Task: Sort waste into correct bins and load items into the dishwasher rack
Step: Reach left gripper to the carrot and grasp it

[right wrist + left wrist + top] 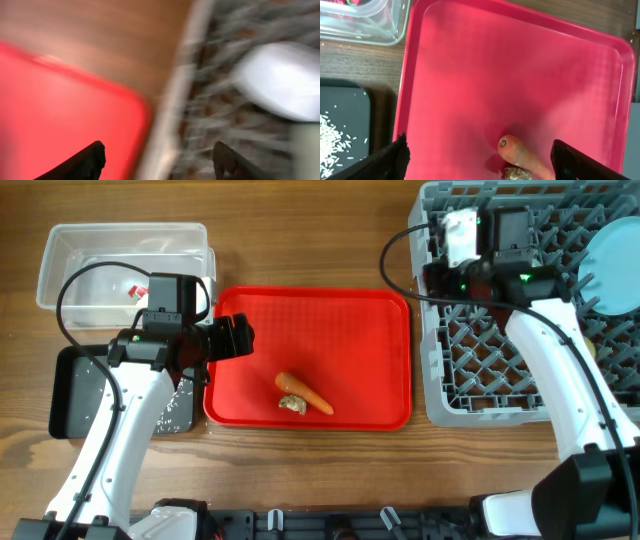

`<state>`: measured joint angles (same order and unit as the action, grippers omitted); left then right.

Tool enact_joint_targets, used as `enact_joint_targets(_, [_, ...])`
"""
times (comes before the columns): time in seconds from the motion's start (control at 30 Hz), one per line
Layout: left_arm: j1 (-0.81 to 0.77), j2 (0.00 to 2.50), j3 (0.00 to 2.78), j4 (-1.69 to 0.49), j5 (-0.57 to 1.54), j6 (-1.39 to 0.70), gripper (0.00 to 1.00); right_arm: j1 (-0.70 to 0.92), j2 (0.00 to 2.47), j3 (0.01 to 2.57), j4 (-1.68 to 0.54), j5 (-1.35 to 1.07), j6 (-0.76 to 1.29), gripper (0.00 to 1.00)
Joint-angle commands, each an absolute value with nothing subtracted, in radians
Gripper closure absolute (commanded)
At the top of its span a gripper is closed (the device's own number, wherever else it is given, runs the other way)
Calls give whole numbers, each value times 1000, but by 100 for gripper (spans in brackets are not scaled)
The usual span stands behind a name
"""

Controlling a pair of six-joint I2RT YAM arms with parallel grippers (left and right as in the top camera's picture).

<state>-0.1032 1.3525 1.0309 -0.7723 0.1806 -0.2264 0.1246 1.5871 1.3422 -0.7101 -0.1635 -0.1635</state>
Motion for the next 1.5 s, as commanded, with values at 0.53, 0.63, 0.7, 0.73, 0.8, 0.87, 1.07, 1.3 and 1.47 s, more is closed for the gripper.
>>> enact_joint_targets(0.53, [-364, 1407, 1031, -872, 175, -687, 2, 190, 1575, 1334, -851, -418, -51, 25])
enact_joint_targets(0.63, [-435, 1464, 1031, -865, 149, -725, 2, 190, 1575, 1334, -851, -415, -49, 25])
enact_joint_targets(0.7, [-469, 1512, 1031, -846, 138, -772, 2, 190, 1575, 1334, -851, -415, -50, 25])
enact_joint_targets(0.73, [-480, 1536, 1031, -826, 134, -775, 2, 190, 1575, 1334, -851, -415, -50, 25])
enact_joint_targets(0.8, [-492, 1579, 1031, -787, 129, -778, 2, 190, 1575, 1334, -852, -415, -50, 25])
enact_joint_targets(0.87, [-497, 1633, 1031, -759, 129, -810, 3, 190, 1575, 1334, -852, -415, -50, 25])
enact_joint_targets(1.07, [-495, 1732, 1031, -725, 113, -817, 3, 190, 1575, 1334, -854, -398, -52, 25])
enact_joint_targets(1.3, [-495, 1768, 1031, -663, 106, -817, 25, 190, 1575, 1334, -854, -388, -50, 25])
enact_joint_targets(1.47, [-495, 1768, 1031, -662, 107, -817, 41, 190, 1575, 1334, -857, -388, -50, 25])
